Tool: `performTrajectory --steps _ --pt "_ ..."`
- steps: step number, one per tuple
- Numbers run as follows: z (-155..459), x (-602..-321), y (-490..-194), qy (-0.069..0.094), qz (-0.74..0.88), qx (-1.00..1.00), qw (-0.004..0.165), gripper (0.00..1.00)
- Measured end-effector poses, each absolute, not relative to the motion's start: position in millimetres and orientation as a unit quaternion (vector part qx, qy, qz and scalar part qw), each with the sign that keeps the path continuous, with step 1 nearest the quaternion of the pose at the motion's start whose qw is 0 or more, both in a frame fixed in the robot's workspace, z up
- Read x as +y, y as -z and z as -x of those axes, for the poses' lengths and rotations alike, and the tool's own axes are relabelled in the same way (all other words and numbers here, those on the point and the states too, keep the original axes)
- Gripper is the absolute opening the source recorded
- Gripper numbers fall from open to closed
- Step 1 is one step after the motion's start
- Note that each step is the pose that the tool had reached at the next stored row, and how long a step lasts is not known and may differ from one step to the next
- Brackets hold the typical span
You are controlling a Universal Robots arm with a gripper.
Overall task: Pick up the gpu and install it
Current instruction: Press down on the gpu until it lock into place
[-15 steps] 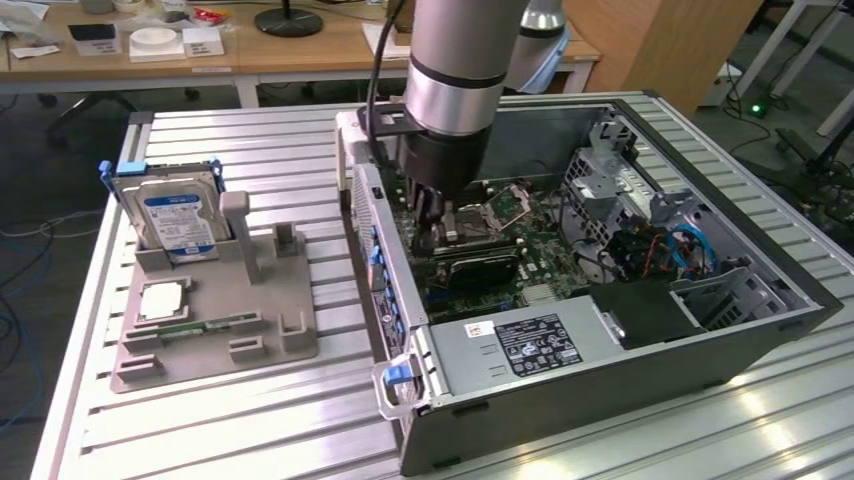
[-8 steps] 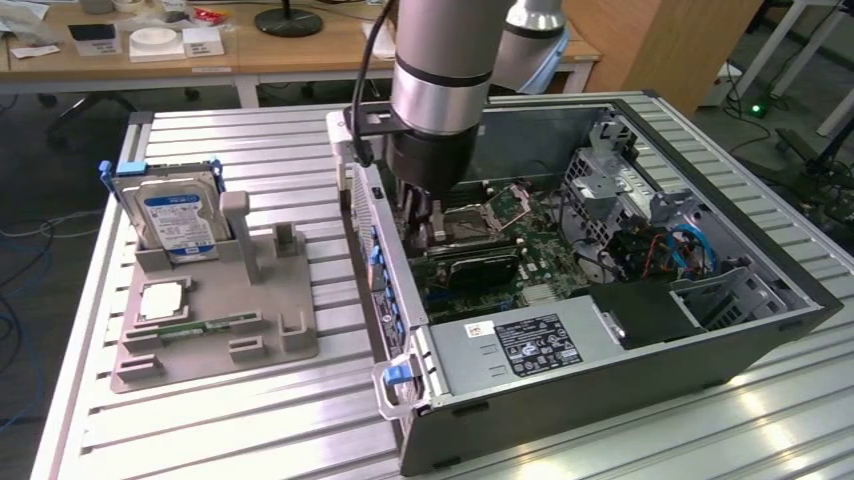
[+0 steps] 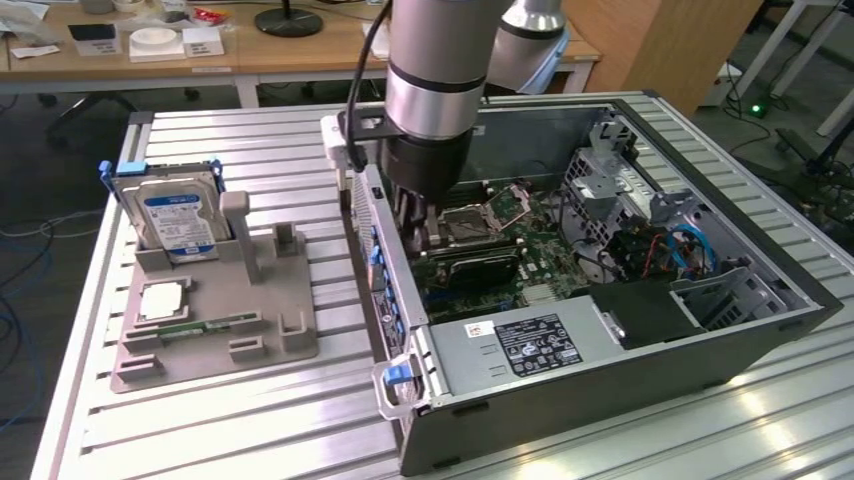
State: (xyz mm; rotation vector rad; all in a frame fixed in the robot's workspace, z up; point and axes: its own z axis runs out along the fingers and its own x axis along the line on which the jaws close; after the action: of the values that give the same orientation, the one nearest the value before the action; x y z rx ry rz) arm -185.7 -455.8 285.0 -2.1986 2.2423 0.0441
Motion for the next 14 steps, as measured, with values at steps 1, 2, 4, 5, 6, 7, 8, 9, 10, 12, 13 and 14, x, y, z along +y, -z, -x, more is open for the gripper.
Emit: performTrajectory --steps 1,2,4,5,6,7,8,9,10,12,13,14 --pt "185.8 -456.1 -283.7 -0.014 0.7 0.714 0.0 0.1" --pt "185.8 -456.7 -282.1 -0.014 0.7 0.714 0.0 0.1" --pt "185.9 -457.1 -278.4 -0.014 0.7 0.714 0.001 0.1" --pt "185.9 -457.2 -277.1 -0.014 0.7 0.714 0.0 0.1" --pt "185.8 -457.2 -276.9 -0.014 0.7 0.714 0.0 0.1" --pt "185.4 -457.2 -276.9 -0.013 0.7 0.714 0.0 0.1" --pt "184.2 -457.2 -276.9 -0.013 0.7 0.714 0.0 0.1" --pt "182.5 -457.2 -276.8 -0.013 0.7 0.714 0.0 0.1" --pt "180.3 -457.2 -276.8 -0.013 0.7 0.714 0.0 0.1" --pt "177.0 -457.2 -277.5 -0.013 0.7 0.714 0.0 0.1" --pt "176.8 -457.2 -279.3 -0.013 0.7 0.714 0.0 0.1" --pt "176.8 -457.1 -281.7 -0.013 0.7 0.714 0.0 0.1"
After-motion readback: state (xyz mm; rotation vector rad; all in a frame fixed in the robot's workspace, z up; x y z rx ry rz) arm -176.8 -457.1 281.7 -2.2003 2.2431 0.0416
